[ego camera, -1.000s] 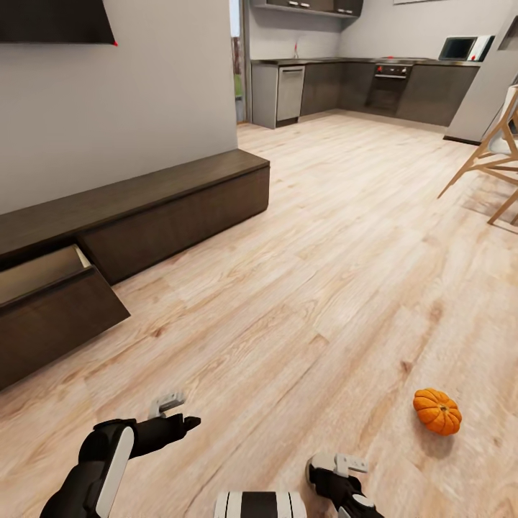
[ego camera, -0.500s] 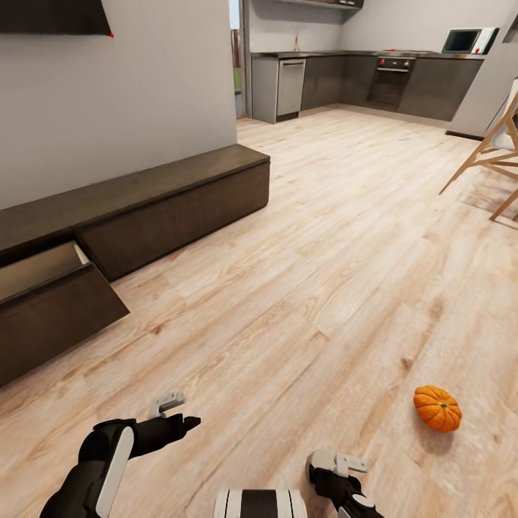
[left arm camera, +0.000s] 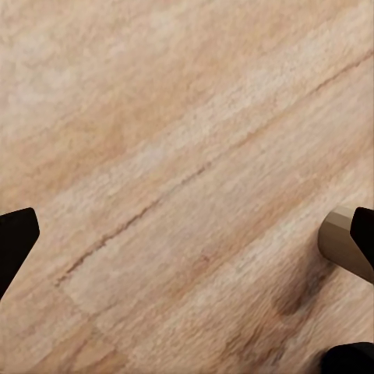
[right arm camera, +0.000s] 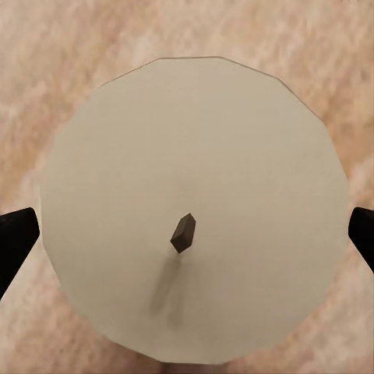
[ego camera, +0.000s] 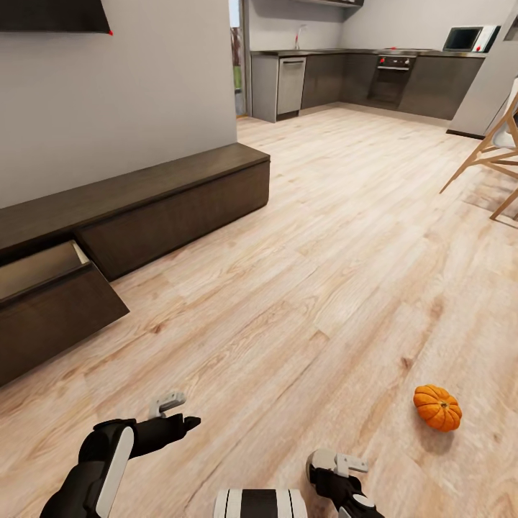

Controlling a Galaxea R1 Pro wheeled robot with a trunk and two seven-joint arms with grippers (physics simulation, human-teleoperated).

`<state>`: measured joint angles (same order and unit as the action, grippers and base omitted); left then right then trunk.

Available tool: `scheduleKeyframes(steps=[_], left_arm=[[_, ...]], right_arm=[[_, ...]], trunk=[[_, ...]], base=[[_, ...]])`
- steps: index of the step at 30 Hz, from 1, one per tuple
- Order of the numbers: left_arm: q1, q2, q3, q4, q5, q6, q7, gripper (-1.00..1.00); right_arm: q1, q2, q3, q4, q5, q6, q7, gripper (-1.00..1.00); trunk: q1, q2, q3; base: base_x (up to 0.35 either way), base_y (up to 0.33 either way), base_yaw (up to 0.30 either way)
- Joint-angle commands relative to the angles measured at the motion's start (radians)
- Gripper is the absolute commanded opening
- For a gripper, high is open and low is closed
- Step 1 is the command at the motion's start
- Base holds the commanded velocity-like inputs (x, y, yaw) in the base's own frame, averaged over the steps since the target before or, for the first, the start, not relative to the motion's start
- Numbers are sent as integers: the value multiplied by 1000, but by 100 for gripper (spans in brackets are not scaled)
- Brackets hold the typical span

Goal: Place each of the two pumpkins and all three candles from the living room inside a cabinet in the living room (use any cabinet), then make sure every cabinet is closed, and position the cauldron so it is next to a table in the living room.

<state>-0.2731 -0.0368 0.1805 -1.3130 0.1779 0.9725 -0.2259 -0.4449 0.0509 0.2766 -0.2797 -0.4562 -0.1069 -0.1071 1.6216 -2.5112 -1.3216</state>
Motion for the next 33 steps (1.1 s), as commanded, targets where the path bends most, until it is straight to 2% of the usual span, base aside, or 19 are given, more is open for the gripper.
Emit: scheduleKeyframes(steps=[1, 24, 33], left_arm=[[0, 0, 0, 0, 0, 0, 0, 100], [0, 0, 0, 0, 0, 0, 0, 100], [0, 0, -4, 2, -2, 1, 3, 100]], right_arm=[[0, 0, -2, 0, -1, -1, -2, -100], [0, 0, -2, 0, -1, -2, -2, -100], [0, 7, -3, -4, -2, -4, -3, -100]], trunk=[[0, 0, 0], [-1, 0, 8], [-5, 3, 43]], base=[[0, 0, 0], [0, 0, 0], [0, 0, 0]])
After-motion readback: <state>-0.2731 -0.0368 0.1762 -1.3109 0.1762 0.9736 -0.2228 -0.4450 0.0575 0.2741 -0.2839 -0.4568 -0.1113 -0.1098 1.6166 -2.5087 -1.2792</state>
